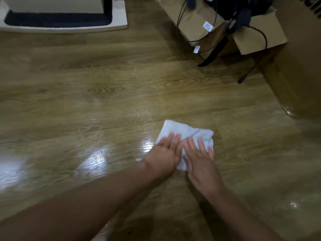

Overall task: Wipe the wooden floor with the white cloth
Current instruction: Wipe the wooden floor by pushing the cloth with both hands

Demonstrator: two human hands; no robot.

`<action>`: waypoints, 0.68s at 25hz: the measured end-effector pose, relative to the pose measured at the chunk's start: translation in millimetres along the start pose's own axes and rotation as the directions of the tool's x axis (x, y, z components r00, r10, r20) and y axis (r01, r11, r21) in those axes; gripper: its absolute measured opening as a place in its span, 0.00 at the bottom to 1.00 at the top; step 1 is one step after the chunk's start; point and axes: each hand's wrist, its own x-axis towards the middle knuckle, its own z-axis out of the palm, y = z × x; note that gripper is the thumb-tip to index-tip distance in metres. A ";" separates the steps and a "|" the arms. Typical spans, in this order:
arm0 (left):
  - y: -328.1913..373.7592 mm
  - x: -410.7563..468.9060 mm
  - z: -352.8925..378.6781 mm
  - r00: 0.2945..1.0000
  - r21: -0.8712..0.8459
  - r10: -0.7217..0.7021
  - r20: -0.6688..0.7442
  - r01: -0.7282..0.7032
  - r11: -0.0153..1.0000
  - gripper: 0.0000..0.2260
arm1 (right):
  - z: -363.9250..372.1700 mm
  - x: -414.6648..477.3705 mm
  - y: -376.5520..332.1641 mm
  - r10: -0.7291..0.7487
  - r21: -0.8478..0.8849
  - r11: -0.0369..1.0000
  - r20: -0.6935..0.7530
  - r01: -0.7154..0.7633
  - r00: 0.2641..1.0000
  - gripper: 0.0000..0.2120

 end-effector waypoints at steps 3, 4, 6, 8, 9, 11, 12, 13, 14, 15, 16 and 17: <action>-44.3 33.8 -20.0 0.990 0.025 -0.125 0.060 0.124 0.992 0.24 | -16.5 69.0 -1.2 0.004 0.056 0.998 0.045 -0.007 0.999 0.24; -53.1 41.0 -28.1 0.983 0.019 -0.154 0.099 0.152 0.988 0.24 | -21.8 85.8 -0.5 0.008 0.083 0.996 0.078 -0.014 0.997 0.24; -52.5 34.9 -32.8 0.982 0.004 -0.129 0.138 0.130 0.992 0.24 | -22.6 83.7 2.2 -0.010 0.099 0.995 0.095 0.001 0.995 0.23; -37.3 -0.4 -12.1 0.995 -0.018 -0.079 0.059 0.081 0.997 0.23 | -4.2 41.5 -4.0 -0.048 0.041 0.998 0.035 0.047 0.998 0.22; -24.1 -27.1 -1.0 1.000 -0.023 -0.031 -0.006 0.031 0.999 0.23 | 5.9 11.0 -12.2 -0.078 0.002 0.997 0.018 0.077 0.997 0.23; 4.5 -82.1 13.1 0.999 -0.044 0.015 -0.037 -0.016 0.999 0.24 | 22.0 -42.8 -30.6 -0.154 -0.031 0.987 0.037 0.155 0.987 0.24; 11.9 -97.8 17.3 0.999 -0.094 0.004 -0.036 -0.007 0.996 0.24 | 24.7 -52.0 -36.3 -0.168 -0.016 0.986 0.042 0.168 0.985 0.23; 10.9 -102.3 20.5 0.999 -0.121 -0.039 -0.005 0.039 0.992 0.25 | 22.9 -44.9 -40.3 -0.186 0.004 0.983 0.047 0.186 0.981 0.22; 1.0 -98.8 19.6 0.996 -0.132 -0.084 0.012 0.085 0.988 0.25 | 19.0 -27.4 -44.9 -0.210 0.016 0.978 0.056 0.209 0.976 0.22; -17.0 -86.8 18.6 0.992 -0.100 -0.126 -0.007 0.125 0.987 0.25 | 13.6 -3.1 -48.9 -0.233 0.031 0.972 0.065 0.232 0.970 0.21; -43.0 -72.6 18.2 0.986 -0.081 -0.169 -0.009 0.168 0.982 0.25 | 6.1 29.1 -53.8 -0.250 0.060 0.967 0.075 0.246 0.965 0.22; -73.1 -58.4 13.6 0.978 -0.081 -0.211 0.003 0.210 0.974 0.26 | -0.6 64.6 -58.7 -0.255 0.097 0.964 0.100 0.246 0.962 0.22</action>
